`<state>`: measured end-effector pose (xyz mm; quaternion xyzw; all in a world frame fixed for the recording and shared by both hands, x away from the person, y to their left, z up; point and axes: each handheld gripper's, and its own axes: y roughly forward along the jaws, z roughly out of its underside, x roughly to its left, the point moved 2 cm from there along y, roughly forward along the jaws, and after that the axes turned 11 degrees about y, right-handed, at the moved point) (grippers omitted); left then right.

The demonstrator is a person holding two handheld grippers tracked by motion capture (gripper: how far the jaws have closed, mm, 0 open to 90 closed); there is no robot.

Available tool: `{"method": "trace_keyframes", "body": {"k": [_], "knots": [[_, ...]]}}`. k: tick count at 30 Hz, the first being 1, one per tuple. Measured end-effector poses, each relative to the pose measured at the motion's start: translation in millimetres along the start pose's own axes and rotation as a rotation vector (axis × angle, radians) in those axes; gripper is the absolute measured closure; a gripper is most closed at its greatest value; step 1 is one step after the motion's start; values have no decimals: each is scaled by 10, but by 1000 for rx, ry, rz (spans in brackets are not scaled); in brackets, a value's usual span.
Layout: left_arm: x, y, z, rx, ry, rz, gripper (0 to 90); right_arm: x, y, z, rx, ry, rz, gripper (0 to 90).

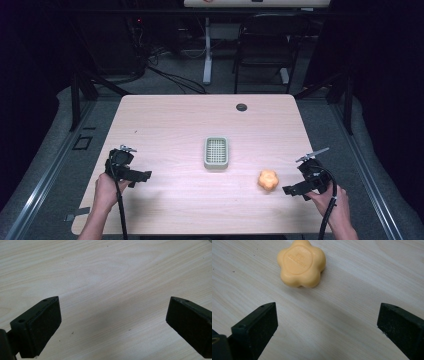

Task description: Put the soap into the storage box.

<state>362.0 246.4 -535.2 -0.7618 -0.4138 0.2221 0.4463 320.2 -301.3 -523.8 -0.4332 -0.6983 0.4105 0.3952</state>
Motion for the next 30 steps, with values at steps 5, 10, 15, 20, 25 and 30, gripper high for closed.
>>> {"method": "trace_keyframes", "body": {"k": [5,10,15,20,25,30], "knots": [[-9,1,0,-4,11,15,0,30,15,-5,19,4,4,25],[10,10,19,-10,-6,30,0,58,20,-48,26,-12,0,25],[-5,23,10,-7,-2,37,0,68,14,-80,18,-11,-8,24],[-8,31,13,1,0,42,0,99,8,-131,21,-28,-18,17],[-7,39,18,4,-3,52,0,171,45,-216,12,-32,-23,3],[-15,45,14,7,3,53,0,197,110,-323,43,-50,-10,0]]}}
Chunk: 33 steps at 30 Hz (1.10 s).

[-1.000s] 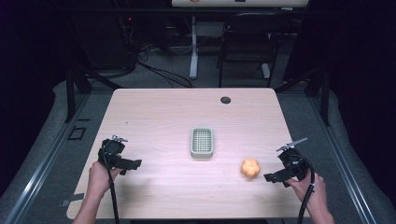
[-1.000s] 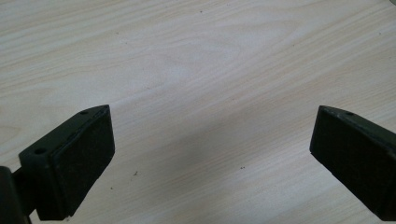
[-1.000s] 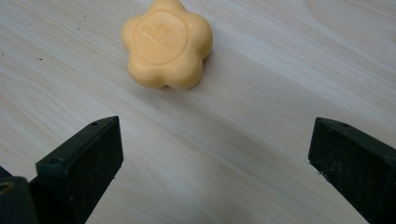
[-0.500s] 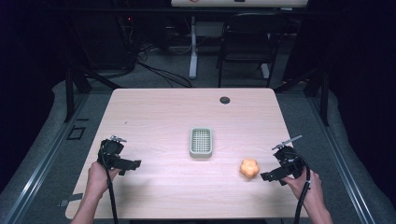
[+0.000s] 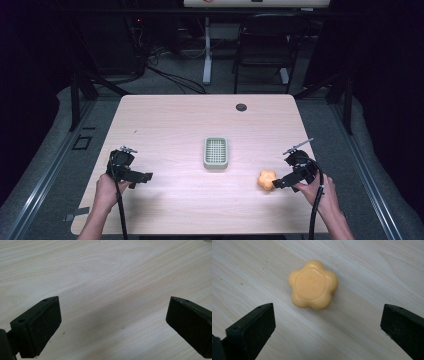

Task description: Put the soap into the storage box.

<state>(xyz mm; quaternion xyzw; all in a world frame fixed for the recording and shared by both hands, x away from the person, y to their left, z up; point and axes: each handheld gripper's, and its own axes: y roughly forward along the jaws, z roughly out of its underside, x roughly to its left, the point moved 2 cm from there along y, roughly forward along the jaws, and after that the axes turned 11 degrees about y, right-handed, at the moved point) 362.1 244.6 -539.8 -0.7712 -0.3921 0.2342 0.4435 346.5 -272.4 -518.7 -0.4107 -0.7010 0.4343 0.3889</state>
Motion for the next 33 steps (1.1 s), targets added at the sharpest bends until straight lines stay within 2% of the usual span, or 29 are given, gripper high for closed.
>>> {"method": "trace_keyframes", "body": {"k": [4,5,7,8,15,19,20,22,23,24,27,28,31,32,33], "knots": [[10,0,4,6,0,3,0,61,72,-83,18,-19,2,0],[10,2,5,3,-2,2,0,71,84,-100,26,-29,15,0],[10,-2,4,6,1,3,0,107,110,-136,39,-34,6,0],[8,-2,4,6,-1,3,0,132,137,-170,54,-52,23,0],[16,-2,10,3,-4,3,0,216,255,-255,68,-86,37,0],[16,-1,11,4,-6,4,0,236,323,-275,71,-84,37,0],[16,0,11,4,-7,5,0,236,326,-283,87,-94,39,0],[15,0,11,5,-6,5,0,242,353,-278,71,-81,43,0],[14,2,11,5,-6,6,0,234,360,-290,95,-100,51,0],[13,4,10,6,-6,8,0,235,386,-295,84,-112,56,6],[12,6,10,8,-6,12,0,248,433,-288,64,-86,44,22],[12,6,10,9,-6,13,0,235,427,-304,95,-117,55,33],[17,8,12,7,-3,10,0,252,466,-315,109,-124,57,50],[21,7,13,9,-3,11,0,262,480,-330,129,-144,75,75],[21,7,13,9,-3,11,0,262,480,-330,129,-144,75,75]]}}
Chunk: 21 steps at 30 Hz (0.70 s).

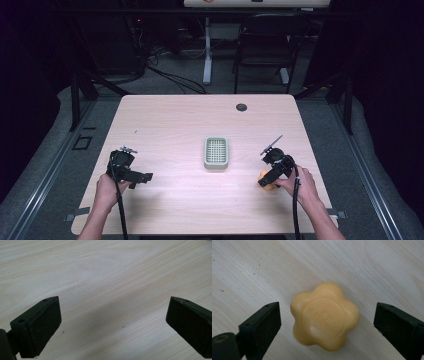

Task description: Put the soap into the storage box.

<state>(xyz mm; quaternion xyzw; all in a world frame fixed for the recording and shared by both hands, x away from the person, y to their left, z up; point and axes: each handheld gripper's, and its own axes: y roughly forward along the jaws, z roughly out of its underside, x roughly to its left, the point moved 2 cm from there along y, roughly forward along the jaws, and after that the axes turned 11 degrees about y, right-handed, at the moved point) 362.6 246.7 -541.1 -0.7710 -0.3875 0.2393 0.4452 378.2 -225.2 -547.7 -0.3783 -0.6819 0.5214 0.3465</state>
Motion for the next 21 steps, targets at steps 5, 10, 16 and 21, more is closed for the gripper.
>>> {"method": "trace_keyframes", "body": {"k": [5,10,16,21], "knots": [[-5,5,0,0,-4,6,0,18,58,-15,12,3,2,139],[-10,11,-2,2,-1,7,0,-10,94,-13,48,-1,2,187],[-8,12,-2,11,4,13,0,6,129,-8,41,5,-6,229],[-9,15,0,10,4,13,0,28,150,-7,49,8,-2,242]]}}
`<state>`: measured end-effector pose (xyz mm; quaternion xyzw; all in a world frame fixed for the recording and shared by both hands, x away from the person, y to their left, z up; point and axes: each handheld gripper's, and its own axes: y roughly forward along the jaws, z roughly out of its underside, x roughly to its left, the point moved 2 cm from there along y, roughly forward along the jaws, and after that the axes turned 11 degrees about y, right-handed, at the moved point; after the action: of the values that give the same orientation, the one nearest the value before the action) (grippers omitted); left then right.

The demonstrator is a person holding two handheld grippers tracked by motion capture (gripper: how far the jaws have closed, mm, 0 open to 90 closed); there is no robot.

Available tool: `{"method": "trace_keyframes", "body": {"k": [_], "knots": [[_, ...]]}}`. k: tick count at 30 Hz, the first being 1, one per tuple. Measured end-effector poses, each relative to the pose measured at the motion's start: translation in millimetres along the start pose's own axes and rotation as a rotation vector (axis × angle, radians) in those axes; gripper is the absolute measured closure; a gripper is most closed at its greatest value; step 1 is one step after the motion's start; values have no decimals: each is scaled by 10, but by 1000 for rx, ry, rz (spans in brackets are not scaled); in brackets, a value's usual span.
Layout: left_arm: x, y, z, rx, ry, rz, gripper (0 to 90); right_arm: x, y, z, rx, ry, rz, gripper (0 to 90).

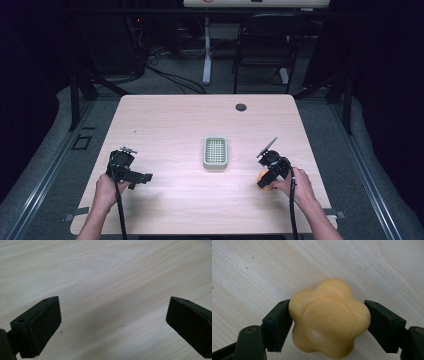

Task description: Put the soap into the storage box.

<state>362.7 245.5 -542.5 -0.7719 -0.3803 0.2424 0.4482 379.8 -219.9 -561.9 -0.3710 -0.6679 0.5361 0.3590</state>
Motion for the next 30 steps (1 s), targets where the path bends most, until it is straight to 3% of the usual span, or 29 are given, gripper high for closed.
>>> {"method": "trace_keyframes", "body": {"k": [1,2,16,25,26,28,29,30], "knots": [[0,2,1,1,1,0,0,13,20,4,-15,14,1,242],[0,3,0,1,2,1,0,5,7,-2,9,-4,10,242],[-8,4,-1,3,3,1,0,-3,42,-18,54,-9,22,248],[-7,0,-1,0,5,2,0,3,41,-16,45,13,16,250],[-7,-1,-1,-1,5,2,0,-13,14,-22,66,-2,24,251],[-7,-3,-1,-1,5,1,0,-4,24,-16,44,17,15,251],[-7,-4,-1,-2,5,0,0,-26,-20,-30,76,-12,25,252],[-7,-4,-1,-2,5,0,0,-26,-20,-30,76,-12,25,252]]}}
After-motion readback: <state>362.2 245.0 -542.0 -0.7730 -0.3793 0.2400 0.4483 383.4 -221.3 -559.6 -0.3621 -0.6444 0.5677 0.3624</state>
